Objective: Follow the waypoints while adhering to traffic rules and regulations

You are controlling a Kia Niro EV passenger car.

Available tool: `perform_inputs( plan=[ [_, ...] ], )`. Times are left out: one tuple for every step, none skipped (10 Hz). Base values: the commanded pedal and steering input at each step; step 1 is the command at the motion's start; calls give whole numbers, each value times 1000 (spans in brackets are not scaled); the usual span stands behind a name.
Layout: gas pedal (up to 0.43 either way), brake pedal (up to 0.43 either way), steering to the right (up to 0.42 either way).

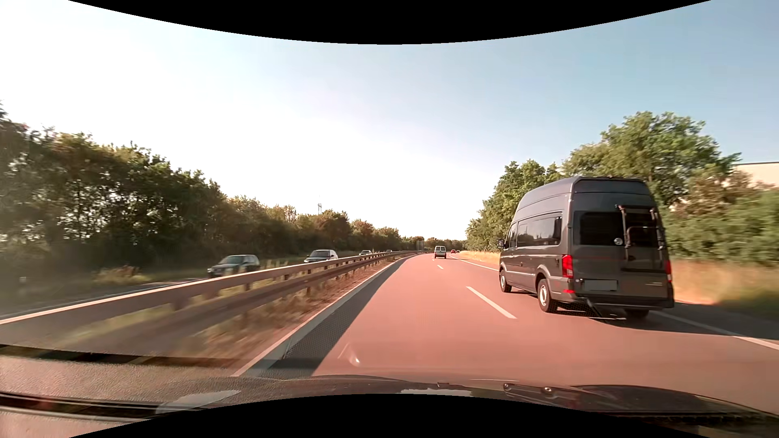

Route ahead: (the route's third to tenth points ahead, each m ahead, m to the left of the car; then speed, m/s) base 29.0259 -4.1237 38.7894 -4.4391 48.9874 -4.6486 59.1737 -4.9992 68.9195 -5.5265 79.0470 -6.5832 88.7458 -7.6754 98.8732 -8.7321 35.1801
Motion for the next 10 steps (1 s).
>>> perform_inputs(
  plan=[
    [370, 6, 7],
    [370, 6, 7],
    [370, 6, 8],
    [370, 6, 7],
    [370, 6, 8],
    [370, 6, 8],
    [370, 6, 9],
    [370, 6, 10],
    [370, 6, 10],
    [370, 6, 9]
  ],
)
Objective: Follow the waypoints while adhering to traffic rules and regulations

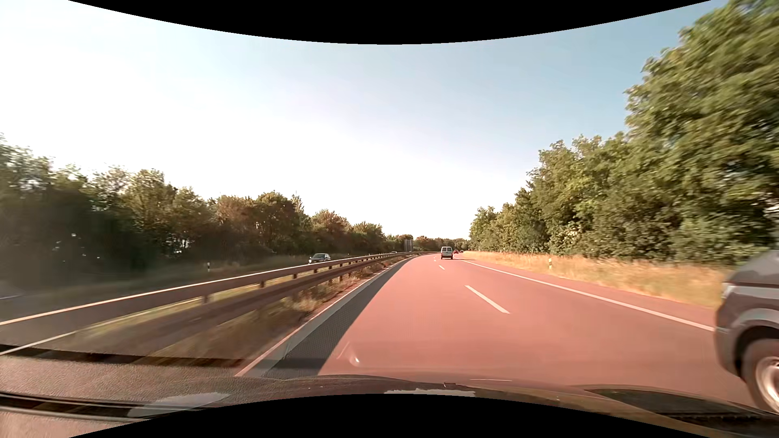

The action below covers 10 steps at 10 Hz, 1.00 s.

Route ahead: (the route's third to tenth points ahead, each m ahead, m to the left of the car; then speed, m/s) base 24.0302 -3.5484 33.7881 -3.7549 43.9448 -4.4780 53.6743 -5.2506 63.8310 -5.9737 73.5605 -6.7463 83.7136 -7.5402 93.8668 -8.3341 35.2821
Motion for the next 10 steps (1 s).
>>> perform_inputs(
  plan=[
    [370, 6, 9],
    [370, 6, 9],
    [370, 6, 10],
    [370, 6, 11],
    [370, 6, 11],
    [370, 6, 12],
    [370, 6, 11],
    [370, 6, 11],
    [370, 6, 11],
    [370, 6, 12]
  ],
)
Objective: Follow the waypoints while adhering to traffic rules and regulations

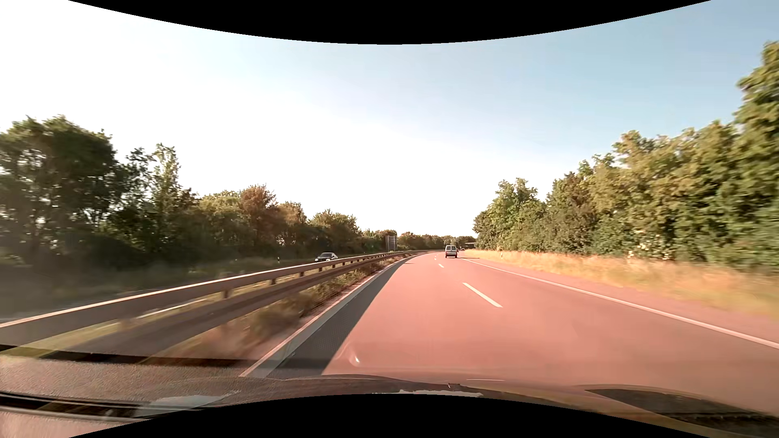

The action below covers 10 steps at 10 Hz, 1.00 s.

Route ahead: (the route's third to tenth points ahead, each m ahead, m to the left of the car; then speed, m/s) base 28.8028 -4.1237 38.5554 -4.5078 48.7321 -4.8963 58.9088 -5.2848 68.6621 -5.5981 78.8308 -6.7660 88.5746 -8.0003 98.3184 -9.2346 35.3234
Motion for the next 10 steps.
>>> perform_inputs(
  plan=[
    [358, 6, 11],
    [331, 6, 11],
    [299, 6, 12],
    [260, 6, 12],
    [240, 6, 12],
    [240, 6, 12],
    [228, 6, 12],
    [228, 6, 13],
    [228, 6, 12],
    [228, 6, 13]
  ],
)
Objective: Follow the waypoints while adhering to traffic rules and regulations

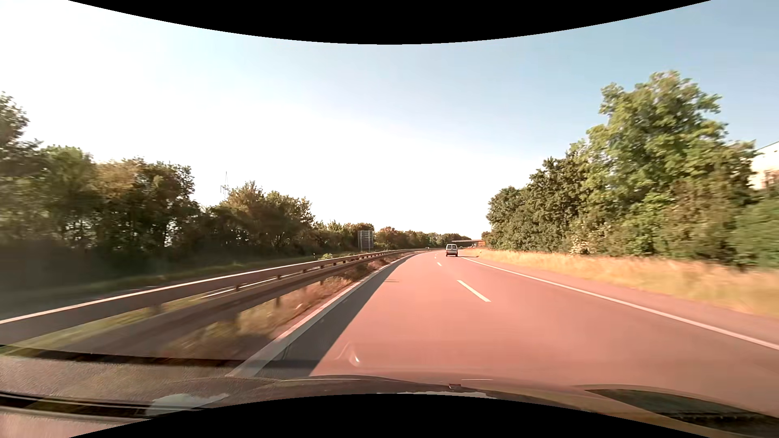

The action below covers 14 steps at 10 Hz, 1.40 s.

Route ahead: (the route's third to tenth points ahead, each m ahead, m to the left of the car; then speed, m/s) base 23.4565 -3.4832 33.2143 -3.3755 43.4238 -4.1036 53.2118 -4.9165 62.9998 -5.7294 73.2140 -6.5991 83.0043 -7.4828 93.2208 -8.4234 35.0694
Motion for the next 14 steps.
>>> perform_inputs(
  plan=[
    [228, 6, 13],
    [228, 6, 14],
    [228, 6, 15],
    [228, 6, 16],
    [228, 6, 16],
    [228, 6, 16],
    [228, 6, 16],
    [228, 6, 16],
    [228, 6, 16],
    [228, 6, 16],
    [228, 6, 16],
    [228, 6, 15],
    [228, 6, 16],
    [228, 6, 16]
  ],
)
